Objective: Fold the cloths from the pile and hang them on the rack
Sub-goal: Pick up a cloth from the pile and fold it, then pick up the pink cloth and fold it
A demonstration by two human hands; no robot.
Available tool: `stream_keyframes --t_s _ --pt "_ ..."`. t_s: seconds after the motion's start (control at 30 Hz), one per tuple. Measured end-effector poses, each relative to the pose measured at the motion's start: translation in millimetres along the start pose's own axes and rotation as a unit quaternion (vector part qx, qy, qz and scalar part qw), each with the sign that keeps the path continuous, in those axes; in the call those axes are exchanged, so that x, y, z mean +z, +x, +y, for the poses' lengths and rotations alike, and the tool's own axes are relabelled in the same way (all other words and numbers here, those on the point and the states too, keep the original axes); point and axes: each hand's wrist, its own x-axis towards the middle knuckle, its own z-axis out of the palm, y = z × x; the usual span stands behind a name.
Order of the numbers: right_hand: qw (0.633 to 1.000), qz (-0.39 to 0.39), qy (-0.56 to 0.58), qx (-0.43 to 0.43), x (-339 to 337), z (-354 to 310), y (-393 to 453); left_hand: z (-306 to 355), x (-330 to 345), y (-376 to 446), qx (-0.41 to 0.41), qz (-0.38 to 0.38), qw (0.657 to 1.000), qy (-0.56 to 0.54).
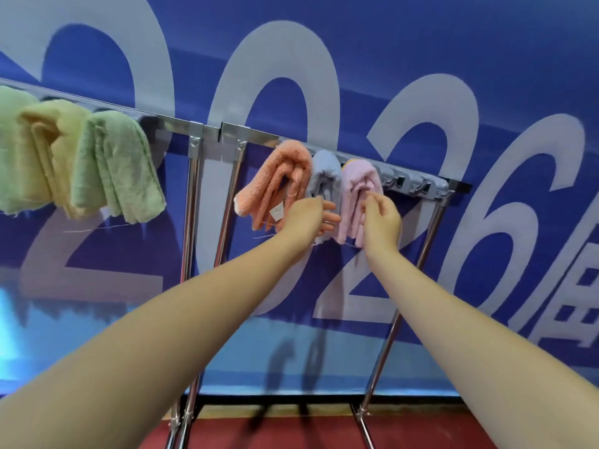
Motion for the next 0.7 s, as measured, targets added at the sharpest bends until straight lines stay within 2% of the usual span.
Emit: stream_keyframes --t_s 0.17,0.3,0.43,0.57,0.7 --pt "0.988 -0.13 0.058 0.061 27.4 -7.8 -82.7 -22.9 -63.4 -35.1 0.089 0.054 0.994 0.031" --pt "0.969 -0.208 0.075 0.108 44.9 13.7 -151.6 -54.1 -127.1 -69.4 0.08 0.108 0.988 0.074" --pt "0.937 -0.297 0.028 0.18 63.3 69.9 -222.1 -113.2 -196.2 -94.6 -0.015 0.146 0.985 0.095" --pt "0.887 -0.366 -0.044 0.279 77.7 143.0 -296.9 -190.5 -258.0 -115.1 -0.146 0.201 0.963 0.105" --pt "0.834 -0.396 -0.102 0.372 91.7 210.6 -357.5 -260.3 -293.7 -135.6 -0.2 0.199 0.947 0.152"
